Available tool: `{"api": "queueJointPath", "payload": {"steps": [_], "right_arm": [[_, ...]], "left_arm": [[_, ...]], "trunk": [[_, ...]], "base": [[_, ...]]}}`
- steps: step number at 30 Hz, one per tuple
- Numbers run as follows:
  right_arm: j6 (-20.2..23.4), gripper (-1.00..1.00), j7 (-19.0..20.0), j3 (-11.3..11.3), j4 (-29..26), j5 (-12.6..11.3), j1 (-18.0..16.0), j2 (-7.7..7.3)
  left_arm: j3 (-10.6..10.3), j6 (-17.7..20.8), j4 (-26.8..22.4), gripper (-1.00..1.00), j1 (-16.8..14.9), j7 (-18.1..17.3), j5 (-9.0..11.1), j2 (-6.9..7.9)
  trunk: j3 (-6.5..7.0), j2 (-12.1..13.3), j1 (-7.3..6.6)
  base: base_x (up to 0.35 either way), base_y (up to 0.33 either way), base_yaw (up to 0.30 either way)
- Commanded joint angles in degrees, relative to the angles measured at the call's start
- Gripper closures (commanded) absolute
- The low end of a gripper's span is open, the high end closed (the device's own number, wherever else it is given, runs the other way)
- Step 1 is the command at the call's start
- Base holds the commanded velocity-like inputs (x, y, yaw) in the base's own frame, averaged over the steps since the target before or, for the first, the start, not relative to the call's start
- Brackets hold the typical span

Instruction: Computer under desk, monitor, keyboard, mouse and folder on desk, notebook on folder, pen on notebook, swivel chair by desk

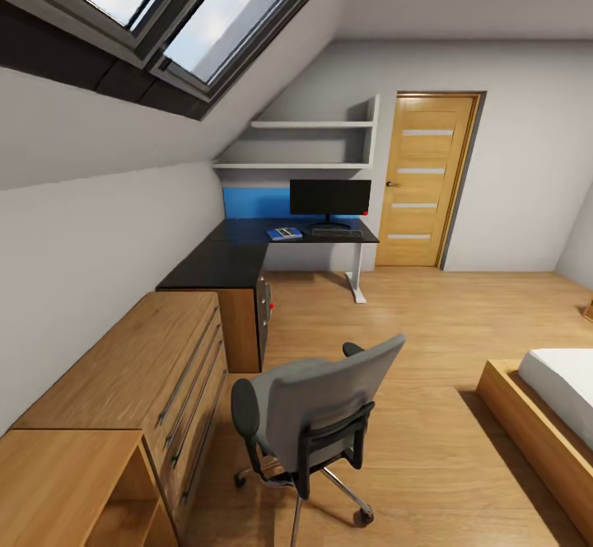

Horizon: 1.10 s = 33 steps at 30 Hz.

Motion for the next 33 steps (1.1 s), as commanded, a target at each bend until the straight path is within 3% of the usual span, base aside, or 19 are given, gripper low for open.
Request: {"api": "queueJointPath", "payload": {"steps": [1, 20, 29, 33], "right_arm": [[-0.18, -1.0, -0.12, 0.51, 0.09, -0.45, -0.05, 0.03], [-0.18, -1.0, -0.12, 0.51, 0.09, -0.45, -0.05, 0.03], [-0.27, -1.0, -0.26, 0.62, 0.09, -0.23, -0.05, 0.09], [-0.3, -1.0, -0.31, 0.71, 0.06, -0.1, -0.05, 0.09]], "left_arm": [[-0.14, -0.07, -0.13, -1.0, 0.03, 0.02, 0.3, -0.02], [-0.13, -0.33, -0.34, -1.0, 0.03, 0.1, 0.3, 0.09], [-0.12, 0.23, -6.54, -1.0, 0.03, -0.12, 0.25, -0.04], [-0.17, 2.94, -11.35, -1.0, 0.03, -0.21, 0.11, -0.24]], "trunk": [[-0.25, -0.46, 0.23], [-3.66, -8.08, 4.41], [-5.27, -11.69, 6.38], [-5.99, -13.29, 7.26]], "base": [[0.0, 0.0, 0.0], [0.0, 0.0, 0.0], [0.0, 0.0, 0.0], [0.0, 0.0, 0.0]]}}
